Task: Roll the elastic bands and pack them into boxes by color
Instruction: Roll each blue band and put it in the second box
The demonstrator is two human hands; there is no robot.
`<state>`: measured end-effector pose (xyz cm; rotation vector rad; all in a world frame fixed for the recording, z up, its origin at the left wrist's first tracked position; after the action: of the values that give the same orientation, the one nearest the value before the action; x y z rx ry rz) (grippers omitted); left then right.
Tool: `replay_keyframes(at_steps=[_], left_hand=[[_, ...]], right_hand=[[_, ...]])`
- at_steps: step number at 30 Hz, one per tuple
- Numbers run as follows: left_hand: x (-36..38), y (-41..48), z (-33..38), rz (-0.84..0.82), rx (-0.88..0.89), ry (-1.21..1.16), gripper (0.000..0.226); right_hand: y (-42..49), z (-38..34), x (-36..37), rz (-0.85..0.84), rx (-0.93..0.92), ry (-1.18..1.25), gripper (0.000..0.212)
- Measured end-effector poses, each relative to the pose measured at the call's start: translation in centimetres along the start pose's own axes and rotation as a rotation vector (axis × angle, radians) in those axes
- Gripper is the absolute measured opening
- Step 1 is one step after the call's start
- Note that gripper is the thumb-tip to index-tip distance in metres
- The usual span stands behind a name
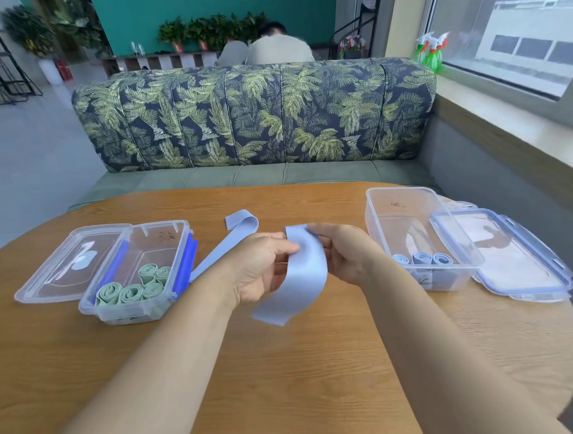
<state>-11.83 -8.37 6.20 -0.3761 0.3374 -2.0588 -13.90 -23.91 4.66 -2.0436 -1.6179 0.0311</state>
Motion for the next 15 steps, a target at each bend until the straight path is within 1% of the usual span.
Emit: replay_keyframes(at_steps=[2,4,5,7,8,9,10,12,13,15], left_hand=[[0.0,0.3,0.1,-0.024,-0.063,0.001,0.022],[-0.1,1.1,-0.7,0.004,-0.142,0.033,0.023],[-0.2,1.7,-1.4,0.038,-0.174,0.079,0.022],[-0.3,3.0,-3.0,0.102,-0.219,0.209,0.021],[-0.2,3.6,-3.7,0.122,-0.225,0.28,0.021],[-0.2,4.4,-4.5,0.146,-0.216,0.349,0.02],[-0.4,5.3,-5.0,0.178,-0.196,0.406,0.02],[-0.7,7.1,-5.7,0.241,-0.124,0.495,0.019],[-1.0,8.0,-5.8,0.274,-0.081,0.544,0.019],[-1.4,9.3,-5.7,0.327,-0.007,0.653,0.021]], right_hand=[[0.6,0.0,0.0,0.04,0.019,-0.065,0.013],[1.7,0.5,0.0,0.1,0.031,-0.148,0.009],[2.6,1.0,-0.2,0.126,0.036,-0.217,0.01],[4.2,2.1,-0.6,0.152,0.049,-0.43,0.009],[4.8,2.5,-0.8,0.155,0.059,-0.541,0.013],[5.6,2.9,-0.9,0.158,0.06,-0.626,0.019],[6.2,3.1,-1.0,0.154,0.042,-0.659,0.022],[7.6,3.3,-1.5,0.166,-0.051,-0.63,0.029],[8.1,3.2,-1.6,0.17,-0.105,-0.615,0.029],[9.1,3.1,-1.8,0.174,-0.157,-0.613,0.028]])
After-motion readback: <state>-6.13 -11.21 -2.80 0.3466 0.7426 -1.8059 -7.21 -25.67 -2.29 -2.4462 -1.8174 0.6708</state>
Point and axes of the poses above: each hand's wrist, its own y-axis towards the middle knuckle, its own x-axis out of the palm, z = x × y, the point moved 1 cm from there along y, towards the middle knuckle, and after that the axes turned 2 degrees about z, right-handed, at the moved point
